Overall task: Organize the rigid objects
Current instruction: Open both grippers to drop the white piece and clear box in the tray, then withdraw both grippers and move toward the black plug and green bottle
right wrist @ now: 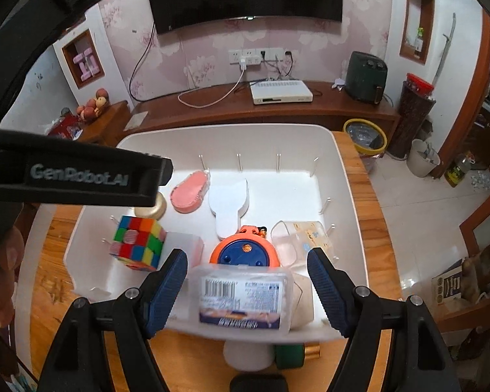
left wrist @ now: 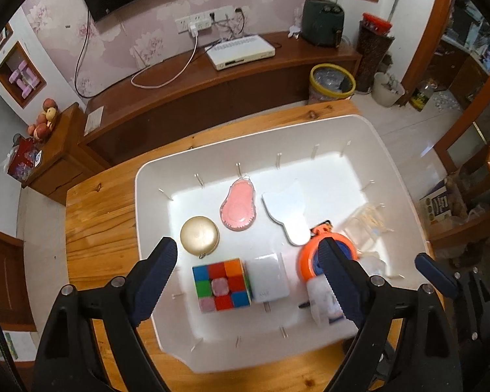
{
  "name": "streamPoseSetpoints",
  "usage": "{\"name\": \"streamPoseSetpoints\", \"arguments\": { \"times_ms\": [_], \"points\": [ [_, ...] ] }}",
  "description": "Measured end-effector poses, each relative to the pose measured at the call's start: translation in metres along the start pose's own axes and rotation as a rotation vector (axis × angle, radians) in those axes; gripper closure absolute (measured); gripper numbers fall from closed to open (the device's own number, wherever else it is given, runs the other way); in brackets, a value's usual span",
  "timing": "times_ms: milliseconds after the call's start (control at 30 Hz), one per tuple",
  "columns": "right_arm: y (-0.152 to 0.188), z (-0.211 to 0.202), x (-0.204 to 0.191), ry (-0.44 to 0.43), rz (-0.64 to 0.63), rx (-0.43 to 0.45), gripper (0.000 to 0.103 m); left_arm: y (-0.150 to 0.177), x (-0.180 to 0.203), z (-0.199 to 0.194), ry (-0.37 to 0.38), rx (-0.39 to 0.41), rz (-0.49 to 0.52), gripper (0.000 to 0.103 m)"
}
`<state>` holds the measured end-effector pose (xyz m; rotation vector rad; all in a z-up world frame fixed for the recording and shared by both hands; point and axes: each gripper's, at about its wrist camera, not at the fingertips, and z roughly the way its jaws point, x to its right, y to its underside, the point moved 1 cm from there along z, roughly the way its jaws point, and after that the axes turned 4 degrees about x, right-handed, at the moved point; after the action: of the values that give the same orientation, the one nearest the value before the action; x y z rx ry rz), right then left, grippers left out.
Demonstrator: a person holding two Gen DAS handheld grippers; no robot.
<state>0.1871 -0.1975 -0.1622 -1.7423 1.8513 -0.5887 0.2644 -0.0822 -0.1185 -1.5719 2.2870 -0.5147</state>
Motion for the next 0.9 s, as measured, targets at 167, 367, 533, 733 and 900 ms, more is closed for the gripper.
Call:
{"name": "streamPoseSetpoints", "arguments": {
  "times_ms": [167,367,533,733,900],
  "points": [
    [0.005,-0.029,-0.003,0.000,0.019,0.042,0.026,0.012,0.001,-0.036,0.038,0.061,0.014,0.013],
    [0.014,-0.068,-0.004,0.016,0.051,0.102,0.026,0.028,0.004,-0.071,0.093,0.114,0.030,0.013],
    [0.022,-0.096,-0.001,0.035,0.067,0.145,0.026,0.040,0.007,-0.098,0.135,0.152,0.041,0.012],
    [0.039,-0.120,0.008,0.068,0.090,0.174,0.026,0.056,0.017,-0.120,0.153,0.196,0.082,0.005],
    [0.057,-0.127,0.019,0.101,0.123,0.172,0.026,0.075,0.027,-0.125,0.167,0.194,0.117,0.005]
  ]
}}
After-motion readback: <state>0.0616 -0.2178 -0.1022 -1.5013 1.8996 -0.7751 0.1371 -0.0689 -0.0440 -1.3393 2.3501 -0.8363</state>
